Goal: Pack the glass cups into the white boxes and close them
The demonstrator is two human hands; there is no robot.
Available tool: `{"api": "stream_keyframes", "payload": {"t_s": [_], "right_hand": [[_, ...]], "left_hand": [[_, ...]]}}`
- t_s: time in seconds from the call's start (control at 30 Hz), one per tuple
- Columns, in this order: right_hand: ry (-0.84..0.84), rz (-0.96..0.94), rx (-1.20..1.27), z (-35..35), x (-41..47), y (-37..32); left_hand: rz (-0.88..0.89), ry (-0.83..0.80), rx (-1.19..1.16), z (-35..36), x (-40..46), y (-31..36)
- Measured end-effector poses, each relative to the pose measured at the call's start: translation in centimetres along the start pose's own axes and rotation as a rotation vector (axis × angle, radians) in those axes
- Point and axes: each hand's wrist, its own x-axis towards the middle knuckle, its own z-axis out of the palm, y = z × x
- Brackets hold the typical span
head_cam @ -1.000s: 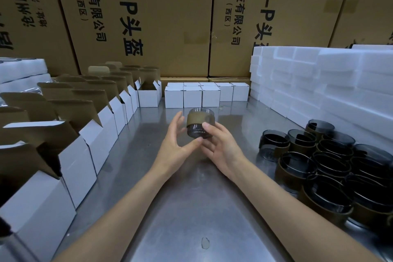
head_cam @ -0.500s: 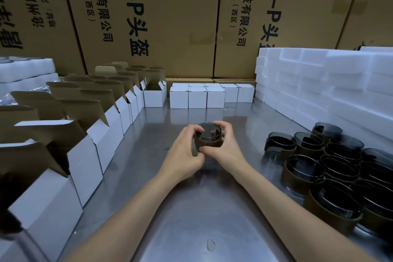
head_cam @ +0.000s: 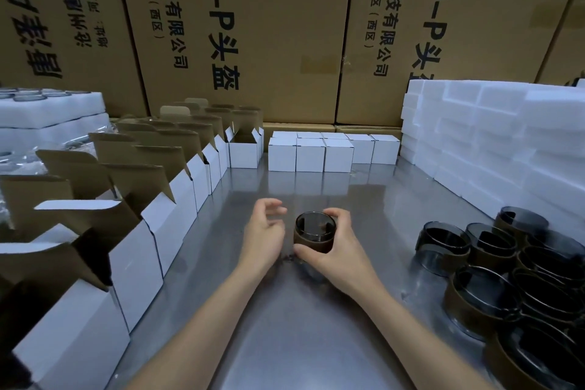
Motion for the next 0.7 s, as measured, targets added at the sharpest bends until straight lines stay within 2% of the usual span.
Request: {"api": "stream_keyframes", "payload": {"t_s": [0.1, 0.2, 0.47, 0.6, 0.7], "right_hand": [[0.022, 0.04, 0.098, 0.0, 0.3, 0.1], [0.08, 0.07, 0.262, 0.1, 0.6, 0.3], [0.064, 0.122, 0.354, 0.2, 1.1, 0.7], [0.063, 0.135, 0.334, 0.2, 1.1, 0.6], [0.054, 0.139, 0.301, 0.2, 1.1, 0.4]], "left_hand": [[-0.045, 0.093, 0.11, -0.3, 4.5, -0.7], [-0.055, 0.07, 0.35, -0.3, 10.0, -1.5], [-0.01, -0.148, 1.163, -0.9, 20.6, -1.7], [0.029, -0.221, 1.323, -0.8, 23.0, -1.3], [0.04, -0.344, 1.433, -0.9, 24.1, -1.5]]}}
